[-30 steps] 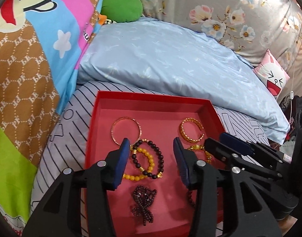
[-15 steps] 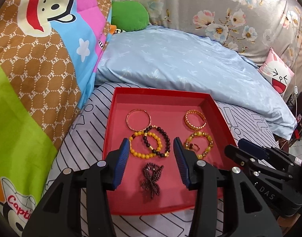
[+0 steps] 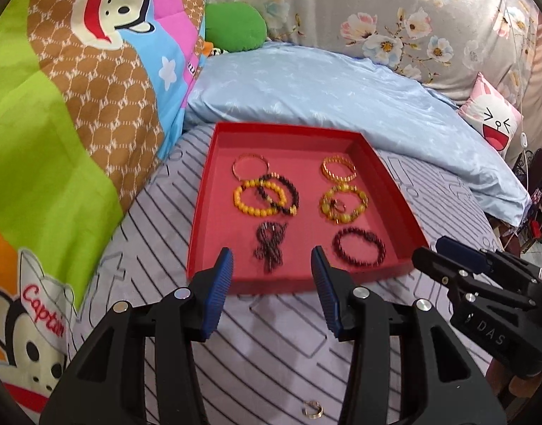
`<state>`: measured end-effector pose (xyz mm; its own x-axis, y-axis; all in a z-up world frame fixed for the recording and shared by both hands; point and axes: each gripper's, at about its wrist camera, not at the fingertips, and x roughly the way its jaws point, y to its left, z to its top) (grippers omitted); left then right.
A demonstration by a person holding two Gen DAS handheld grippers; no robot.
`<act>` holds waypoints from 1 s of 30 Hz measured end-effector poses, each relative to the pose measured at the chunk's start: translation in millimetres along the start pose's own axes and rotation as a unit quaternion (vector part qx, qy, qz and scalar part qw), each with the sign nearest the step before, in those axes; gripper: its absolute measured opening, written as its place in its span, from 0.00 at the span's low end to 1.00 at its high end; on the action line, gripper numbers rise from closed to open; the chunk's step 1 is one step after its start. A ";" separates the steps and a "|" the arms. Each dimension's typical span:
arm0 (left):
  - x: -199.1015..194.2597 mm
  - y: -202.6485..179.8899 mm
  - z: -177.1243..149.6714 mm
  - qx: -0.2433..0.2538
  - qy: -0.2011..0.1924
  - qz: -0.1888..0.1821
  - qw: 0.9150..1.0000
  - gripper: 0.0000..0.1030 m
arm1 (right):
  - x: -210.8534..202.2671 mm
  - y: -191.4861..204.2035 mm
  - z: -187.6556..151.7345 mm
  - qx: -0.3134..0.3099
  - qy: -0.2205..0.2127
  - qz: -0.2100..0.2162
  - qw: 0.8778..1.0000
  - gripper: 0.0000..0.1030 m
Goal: Organize jewelry
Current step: 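Withdraw both tools from the tray toward the last gold rings, then grasp a gold hoop ring with the left tool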
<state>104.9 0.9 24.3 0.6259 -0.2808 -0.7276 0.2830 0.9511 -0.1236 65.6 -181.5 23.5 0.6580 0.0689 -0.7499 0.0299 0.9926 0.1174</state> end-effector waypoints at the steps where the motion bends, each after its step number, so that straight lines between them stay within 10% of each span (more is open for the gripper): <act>1: -1.4 -0.4 -5.0 0.000 0.003 0.001 1.000 0.42 | -2.2 0.2 -5.6 0.000 0.002 -0.002 1.000 0.36; 19: -2.3 -26.2 -112.0 0.008 0.079 -0.010 0.997 0.42 | -16.2 -12.1 -83.1 0.029 0.046 -0.005 0.998 0.36; 30: 1.9 -31.6 -118.2 0.027 0.070 -0.009 0.997 0.16 | -13.6 -6.4 -89.4 0.025 0.051 0.003 0.998 0.36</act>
<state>11.2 -14.5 -52.9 0.5132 -0.2731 -0.8137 0.3346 0.9367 -0.1034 -10.8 -179.9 -25.2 0.5778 0.0865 -0.8116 0.0664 0.9861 0.1524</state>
